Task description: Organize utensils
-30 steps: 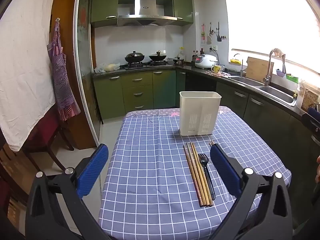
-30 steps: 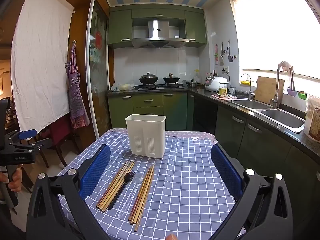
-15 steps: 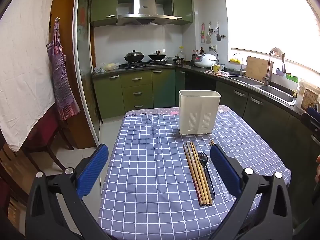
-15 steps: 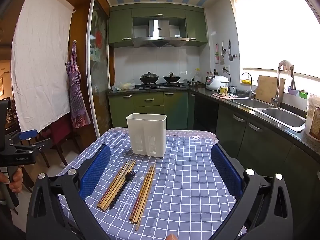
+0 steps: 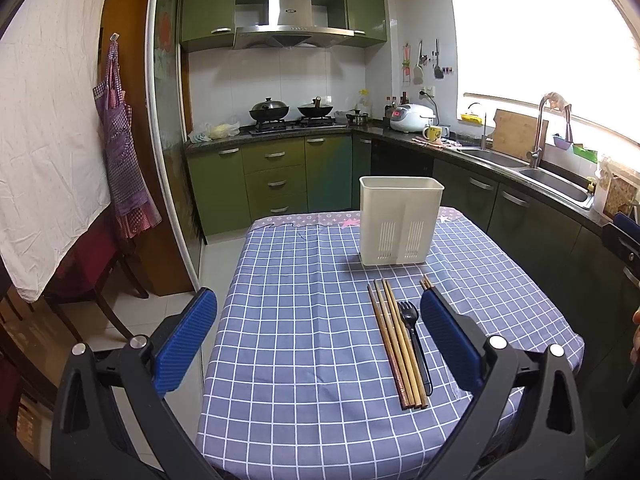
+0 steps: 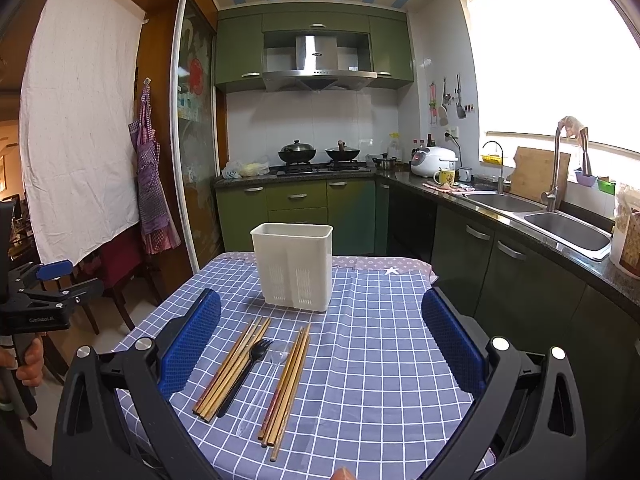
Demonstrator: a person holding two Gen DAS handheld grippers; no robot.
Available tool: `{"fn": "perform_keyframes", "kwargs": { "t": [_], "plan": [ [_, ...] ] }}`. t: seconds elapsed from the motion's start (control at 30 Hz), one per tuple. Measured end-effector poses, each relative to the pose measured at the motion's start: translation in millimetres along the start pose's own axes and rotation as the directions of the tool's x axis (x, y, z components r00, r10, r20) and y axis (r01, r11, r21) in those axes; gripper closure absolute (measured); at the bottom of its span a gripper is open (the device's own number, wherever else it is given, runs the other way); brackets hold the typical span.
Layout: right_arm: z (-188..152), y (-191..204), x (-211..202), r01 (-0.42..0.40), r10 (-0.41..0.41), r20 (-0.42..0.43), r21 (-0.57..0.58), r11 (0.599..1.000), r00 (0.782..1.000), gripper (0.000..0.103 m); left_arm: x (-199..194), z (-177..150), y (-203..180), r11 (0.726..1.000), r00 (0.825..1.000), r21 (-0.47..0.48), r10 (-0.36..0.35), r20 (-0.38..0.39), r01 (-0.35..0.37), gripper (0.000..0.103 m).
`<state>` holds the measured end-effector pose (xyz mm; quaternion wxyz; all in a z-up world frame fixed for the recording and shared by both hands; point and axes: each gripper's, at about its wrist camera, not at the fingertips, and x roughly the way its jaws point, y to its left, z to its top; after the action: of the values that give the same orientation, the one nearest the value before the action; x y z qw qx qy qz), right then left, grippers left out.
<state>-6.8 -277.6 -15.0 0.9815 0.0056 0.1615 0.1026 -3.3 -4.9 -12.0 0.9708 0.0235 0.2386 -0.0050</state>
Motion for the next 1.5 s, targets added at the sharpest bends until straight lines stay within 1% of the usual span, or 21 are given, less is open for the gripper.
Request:
{"fn": "perform_keyframes", "kwargs": {
  "t": [0.4,1.5],
  "plan": [
    [2,-6,5,0.002,-0.002,-0.021,0.005,1.000,1.000,0.004,5,2,4,1.000,1.000,0.001,-0.001,-0.011,0.001,0.006],
    [0,-7,14,0.005,-0.005,-0.035,0.002,1.000,0.999,0.004,5,6,2,1.000,1.000,-0.003,-0.009,-0.024,0.008,0.006]
  ]
}}
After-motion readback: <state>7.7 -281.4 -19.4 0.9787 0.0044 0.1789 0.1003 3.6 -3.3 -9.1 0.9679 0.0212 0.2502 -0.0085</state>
